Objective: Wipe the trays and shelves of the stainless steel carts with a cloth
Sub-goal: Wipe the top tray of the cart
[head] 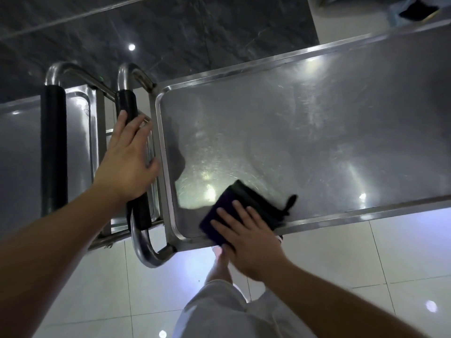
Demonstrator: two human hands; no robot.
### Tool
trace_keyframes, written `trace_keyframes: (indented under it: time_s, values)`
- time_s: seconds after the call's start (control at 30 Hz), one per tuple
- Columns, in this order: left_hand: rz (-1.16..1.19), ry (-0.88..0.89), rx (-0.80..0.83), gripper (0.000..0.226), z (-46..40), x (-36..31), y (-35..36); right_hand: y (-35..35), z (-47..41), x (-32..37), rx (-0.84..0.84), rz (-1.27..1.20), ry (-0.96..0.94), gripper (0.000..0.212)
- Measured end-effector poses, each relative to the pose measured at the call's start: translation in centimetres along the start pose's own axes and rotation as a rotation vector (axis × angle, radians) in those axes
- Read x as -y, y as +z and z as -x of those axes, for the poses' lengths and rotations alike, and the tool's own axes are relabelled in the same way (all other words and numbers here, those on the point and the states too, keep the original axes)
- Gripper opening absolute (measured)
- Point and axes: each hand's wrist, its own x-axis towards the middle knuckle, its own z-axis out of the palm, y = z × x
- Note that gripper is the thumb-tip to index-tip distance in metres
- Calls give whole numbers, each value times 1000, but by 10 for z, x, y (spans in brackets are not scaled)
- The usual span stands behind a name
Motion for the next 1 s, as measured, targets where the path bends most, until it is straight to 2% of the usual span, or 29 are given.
trace_keyframes:
  time_s: [0.17,0.3,0.47,0.63,0.77,0.87,1.0]
  values:
    - [-6,-13,13,83,0,2,0,-27,79,-113,-8,79,302,60]
    - [-15,-9,11,85,0,2,0,-48,103,-165,44,84,546,63]
    - [-18,-24,9,88,0,0,-1,-77,53,-180,72,84,470,66]
    - [-31,-37,13,91,0,-2,-1,-127,-71,-206,-46,-4,539,67]
    - [-39,-62,18,93,-1,-4,-2,-158,-148,-217,-37,-104,604,66]
    - [-36,-69,9,90,-1,-4,-1,-160,-158,-211,-14,-91,584,67]
    - [-48,-79,-11,89,-2,-5,1,-137,-106,-197,33,9,428,68]
